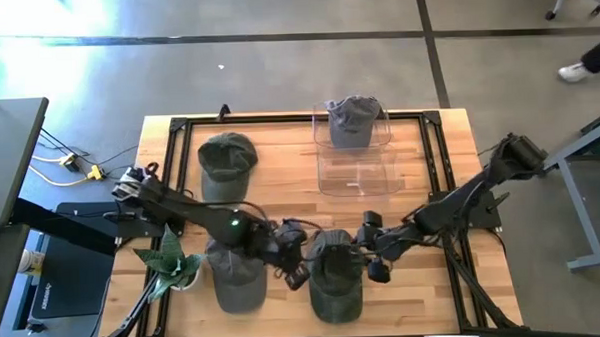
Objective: Pick & Place hat
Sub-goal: Put the bottom black cap into the bottom transparent bin
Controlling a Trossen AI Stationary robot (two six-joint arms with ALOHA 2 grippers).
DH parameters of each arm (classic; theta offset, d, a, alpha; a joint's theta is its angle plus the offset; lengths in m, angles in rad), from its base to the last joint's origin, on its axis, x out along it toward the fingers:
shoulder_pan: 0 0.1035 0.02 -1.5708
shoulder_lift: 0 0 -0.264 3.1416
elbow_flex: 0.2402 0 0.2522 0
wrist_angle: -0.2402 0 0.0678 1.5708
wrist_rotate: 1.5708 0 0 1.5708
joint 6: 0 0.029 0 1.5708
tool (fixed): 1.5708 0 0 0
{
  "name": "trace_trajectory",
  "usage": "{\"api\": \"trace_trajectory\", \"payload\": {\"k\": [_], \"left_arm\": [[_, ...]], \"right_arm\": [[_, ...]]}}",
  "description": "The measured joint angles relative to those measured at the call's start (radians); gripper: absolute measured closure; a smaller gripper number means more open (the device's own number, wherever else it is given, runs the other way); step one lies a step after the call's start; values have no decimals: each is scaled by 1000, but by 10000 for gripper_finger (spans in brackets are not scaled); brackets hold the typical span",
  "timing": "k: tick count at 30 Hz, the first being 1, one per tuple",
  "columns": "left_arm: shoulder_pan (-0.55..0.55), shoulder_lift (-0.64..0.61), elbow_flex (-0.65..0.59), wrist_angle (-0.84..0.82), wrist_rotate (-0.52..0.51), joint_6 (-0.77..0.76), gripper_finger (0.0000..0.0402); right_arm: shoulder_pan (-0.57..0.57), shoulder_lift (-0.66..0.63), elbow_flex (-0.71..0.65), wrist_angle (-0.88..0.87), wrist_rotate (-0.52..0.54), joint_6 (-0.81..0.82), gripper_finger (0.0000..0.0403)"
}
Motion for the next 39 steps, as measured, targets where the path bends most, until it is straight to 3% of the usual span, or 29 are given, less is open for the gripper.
{"api": "trace_trajectory", "payload": {"k": [6,11,13,15,20,26,33,39], "left_arm": [[-23,6,-3,-37,-72,-9,401],[-3,3,-31,-37,-108,1,401],[16,4,-41,5,-121,60,401],[32,4,-43,79,-130,153,395],[50,4,-44,314,-91,453,344],[68,4,-44,520,-83,746,231],[123,63,-42,570,-48,758,115],[134,147,-47,545,-5,725,108]], "right_arm": [[-92,84,0,60,-75,4,208],[-156,91,1,78,-276,22,316],[-171,54,2,79,-363,34,368],[-176,0,2,85,-418,35,392],[-176,-151,2,85,-515,50,372],[-176,-276,2,78,-532,51,397],[-177,-314,2,62,-478,74,397],[-177,-314,2,60,-478,94,390]]}}
